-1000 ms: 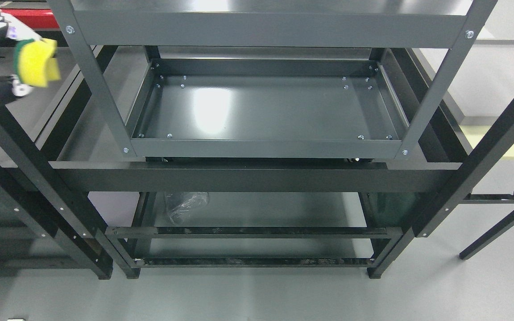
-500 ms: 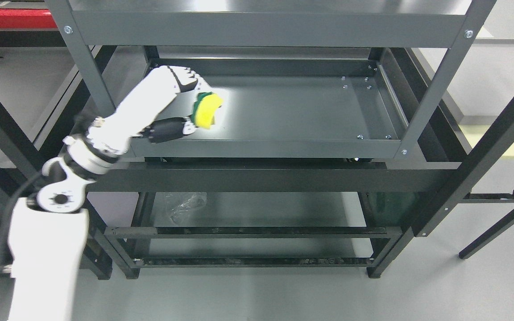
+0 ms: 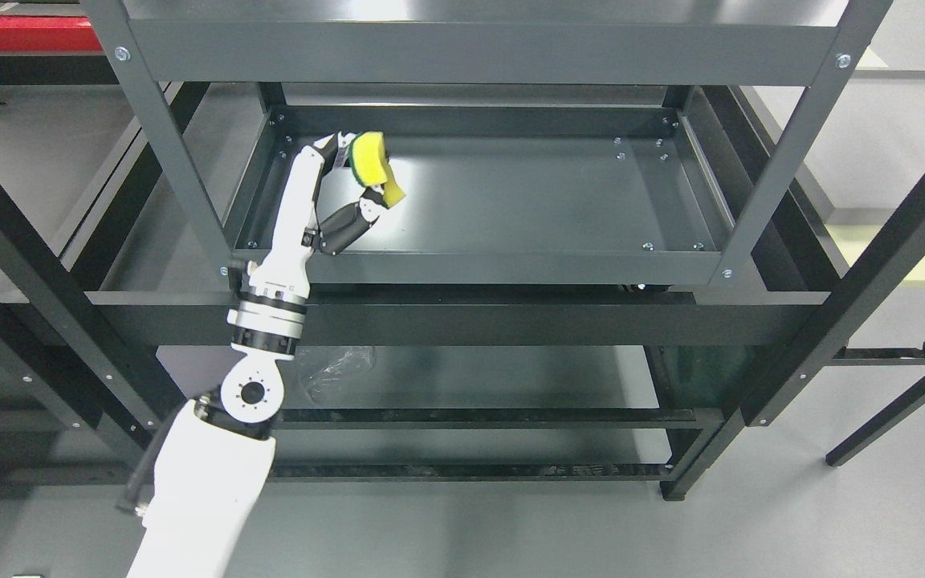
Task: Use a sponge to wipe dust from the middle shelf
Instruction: 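Withdraw the left hand holding the sponge down in front of the shelf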
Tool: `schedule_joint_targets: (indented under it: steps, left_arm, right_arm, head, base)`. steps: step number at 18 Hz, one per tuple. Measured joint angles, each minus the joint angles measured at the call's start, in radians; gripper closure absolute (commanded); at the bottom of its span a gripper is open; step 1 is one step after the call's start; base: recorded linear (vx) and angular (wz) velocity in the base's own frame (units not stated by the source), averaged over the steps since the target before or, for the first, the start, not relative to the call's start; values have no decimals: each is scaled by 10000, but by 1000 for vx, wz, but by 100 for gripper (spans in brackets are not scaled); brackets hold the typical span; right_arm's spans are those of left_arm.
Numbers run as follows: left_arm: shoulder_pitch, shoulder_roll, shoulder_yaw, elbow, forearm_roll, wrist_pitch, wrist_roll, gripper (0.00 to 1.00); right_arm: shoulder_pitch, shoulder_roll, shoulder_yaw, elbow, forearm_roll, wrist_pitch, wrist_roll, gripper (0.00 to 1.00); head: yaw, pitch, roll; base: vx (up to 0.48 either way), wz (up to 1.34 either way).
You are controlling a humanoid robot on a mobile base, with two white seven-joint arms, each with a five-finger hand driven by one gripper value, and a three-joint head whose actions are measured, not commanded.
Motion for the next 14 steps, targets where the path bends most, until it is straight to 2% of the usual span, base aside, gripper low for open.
schedule_joint_targets:
  steps: [5, 9, 14]
  left_arm:
    - [1424, -281, -396, -374, 337, 587, 691, 100]
    - [2192, -418, -523, -628, 478, 202, 149, 100]
    - [2381, -539, -453, -848, 953, 16, -372, 100]
  right_arm:
    - [2, 0, 0, 0, 0, 0, 7, 0]
    - [0, 0, 0, 0, 0, 0, 10, 0]
    - [0, 0, 0, 0, 0, 0, 10, 0]
  head:
    - [0, 0, 0]
    - [0, 0, 0]
    - [0, 0, 0]
  base:
    - [0, 0]
    - [0, 0]
    - [-5, 0]
